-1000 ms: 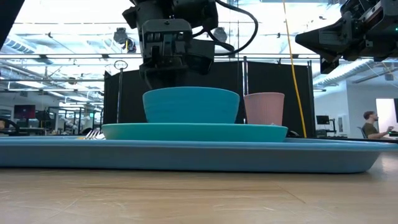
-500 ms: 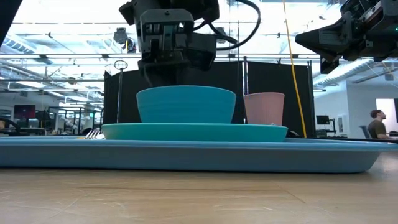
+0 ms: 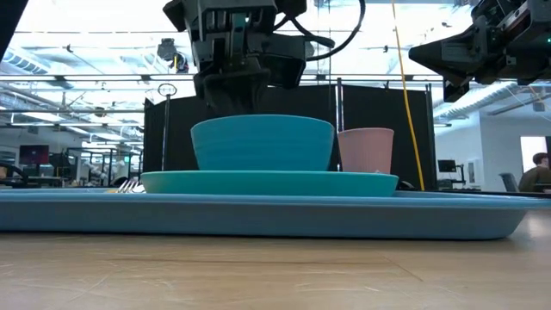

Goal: Set up tray
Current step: Adjust the blue bowl on the green plate

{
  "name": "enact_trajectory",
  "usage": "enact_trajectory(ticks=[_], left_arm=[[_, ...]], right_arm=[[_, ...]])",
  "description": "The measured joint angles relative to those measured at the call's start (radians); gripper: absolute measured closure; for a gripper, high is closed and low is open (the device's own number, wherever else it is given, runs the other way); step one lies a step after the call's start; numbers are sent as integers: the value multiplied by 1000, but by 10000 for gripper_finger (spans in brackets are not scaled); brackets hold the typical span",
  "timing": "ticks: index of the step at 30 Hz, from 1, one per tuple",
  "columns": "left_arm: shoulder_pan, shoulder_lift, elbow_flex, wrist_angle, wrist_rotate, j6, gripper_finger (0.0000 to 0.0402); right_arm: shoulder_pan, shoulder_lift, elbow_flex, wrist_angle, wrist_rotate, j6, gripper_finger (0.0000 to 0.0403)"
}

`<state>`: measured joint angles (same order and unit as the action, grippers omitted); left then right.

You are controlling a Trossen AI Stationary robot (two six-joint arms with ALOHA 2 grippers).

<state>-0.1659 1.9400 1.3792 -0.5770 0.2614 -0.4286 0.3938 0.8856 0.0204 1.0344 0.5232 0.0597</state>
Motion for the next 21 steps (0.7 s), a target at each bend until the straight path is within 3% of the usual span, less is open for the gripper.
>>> enact_trajectory(ticks=[21], left_arm=[[-29, 0, 0, -8, -31, -78, 400]], right_arm=[[0, 0, 0, 0, 0, 0, 403]])
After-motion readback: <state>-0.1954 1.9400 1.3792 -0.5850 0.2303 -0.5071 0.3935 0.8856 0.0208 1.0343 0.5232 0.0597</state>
